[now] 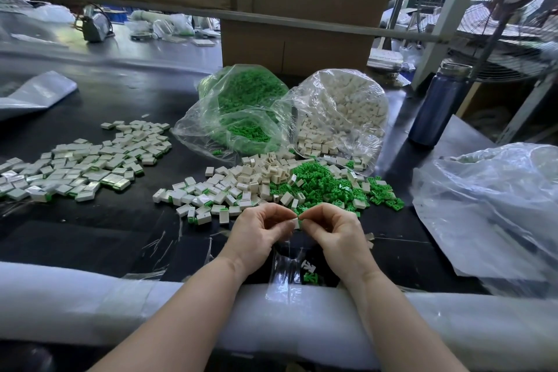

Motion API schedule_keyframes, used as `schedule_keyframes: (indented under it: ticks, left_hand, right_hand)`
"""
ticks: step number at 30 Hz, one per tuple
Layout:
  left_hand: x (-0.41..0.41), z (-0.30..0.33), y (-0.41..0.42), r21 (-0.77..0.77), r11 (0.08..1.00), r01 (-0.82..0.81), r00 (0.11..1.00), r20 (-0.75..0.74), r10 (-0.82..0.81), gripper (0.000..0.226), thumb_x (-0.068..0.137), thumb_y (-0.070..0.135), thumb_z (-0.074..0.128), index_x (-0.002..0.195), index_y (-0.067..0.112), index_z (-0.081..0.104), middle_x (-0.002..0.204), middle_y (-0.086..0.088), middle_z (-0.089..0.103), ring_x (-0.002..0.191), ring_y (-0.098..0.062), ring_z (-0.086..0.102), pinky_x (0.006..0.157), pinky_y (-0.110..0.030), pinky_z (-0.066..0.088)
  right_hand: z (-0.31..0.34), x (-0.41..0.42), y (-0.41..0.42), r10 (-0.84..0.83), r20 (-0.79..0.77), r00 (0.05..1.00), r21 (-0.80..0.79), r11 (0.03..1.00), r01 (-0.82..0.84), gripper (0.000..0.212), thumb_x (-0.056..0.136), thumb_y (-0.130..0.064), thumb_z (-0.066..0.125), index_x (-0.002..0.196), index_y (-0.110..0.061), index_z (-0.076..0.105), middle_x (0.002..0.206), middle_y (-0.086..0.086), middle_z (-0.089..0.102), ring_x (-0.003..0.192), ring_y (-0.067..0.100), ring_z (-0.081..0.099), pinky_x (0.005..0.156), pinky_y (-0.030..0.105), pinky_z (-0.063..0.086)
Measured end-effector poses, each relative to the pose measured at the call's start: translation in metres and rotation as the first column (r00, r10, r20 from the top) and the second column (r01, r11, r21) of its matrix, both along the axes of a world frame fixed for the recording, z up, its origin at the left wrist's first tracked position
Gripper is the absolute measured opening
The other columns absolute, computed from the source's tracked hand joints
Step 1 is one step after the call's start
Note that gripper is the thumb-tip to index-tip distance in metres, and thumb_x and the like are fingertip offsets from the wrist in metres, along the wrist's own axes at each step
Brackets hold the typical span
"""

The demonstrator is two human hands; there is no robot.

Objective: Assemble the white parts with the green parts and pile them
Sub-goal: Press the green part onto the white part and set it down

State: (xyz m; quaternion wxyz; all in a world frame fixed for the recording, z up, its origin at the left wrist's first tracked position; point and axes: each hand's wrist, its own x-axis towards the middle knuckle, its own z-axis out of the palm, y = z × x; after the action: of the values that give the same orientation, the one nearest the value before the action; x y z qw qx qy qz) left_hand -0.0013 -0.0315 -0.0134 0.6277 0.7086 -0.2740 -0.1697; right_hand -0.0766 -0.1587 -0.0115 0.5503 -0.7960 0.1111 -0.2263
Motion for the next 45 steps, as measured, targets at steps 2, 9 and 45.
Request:
schedule_keyframes:
  ticks: [2,9,45]
  left_hand:
    - [-0.0003,-0.0006,-0.0001,-0.011,1.000,-0.003,1.000,-0.006,0.003,0.013,0.081,0.001,0.066,0.083,0.014,0.068,0.075,-0.002,0.066,0.064,-0.001,0.061,0.065,-0.012,0.049]
    - [-0.0003,-0.0023,-0.0002,0.073,0.997,0.009,0.998,0.055,-0.013,0.019,0.083,0.003,0.065,0.078,0.021,0.069,0.074,0.001,0.066,0.066,-0.004,0.059,0.068,-0.012,0.049]
    - [0.0013,-0.0059,0.0001,0.222,0.975,-0.014,0.983,0.182,-0.027,0.012,0.091,0.020,0.058,0.090,0.018,0.070,0.078,0.008,0.067,0.076,-0.007,0.062,0.077,-0.021,0.050]
  right_hand:
    - [0.0000,0.0003,0.0002,0.012,-0.005,1.000,0.020,1.000,-0.012,0.019,0.082,0.004,0.065,0.075,-0.014,0.067,0.071,-0.004,0.065,0.067,0.001,0.060,0.067,0.015,0.049]
    - [0.0012,-0.0009,0.0002,0.024,-0.043,0.999,0.045,0.999,-0.022,0.018,0.078,0.009,0.065,0.077,-0.008,0.063,0.072,0.001,0.062,0.066,0.004,0.057,0.065,0.014,0.048]
    - [0.0007,-0.0008,-0.0013,0.017,-0.146,0.989,0.153,0.988,0.006,0.016,0.085,-0.003,0.064,0.070,-0.010,0.064,0.057,0.001,0.061,0.049,0.006,0.054,0.050,0.019,0.048]
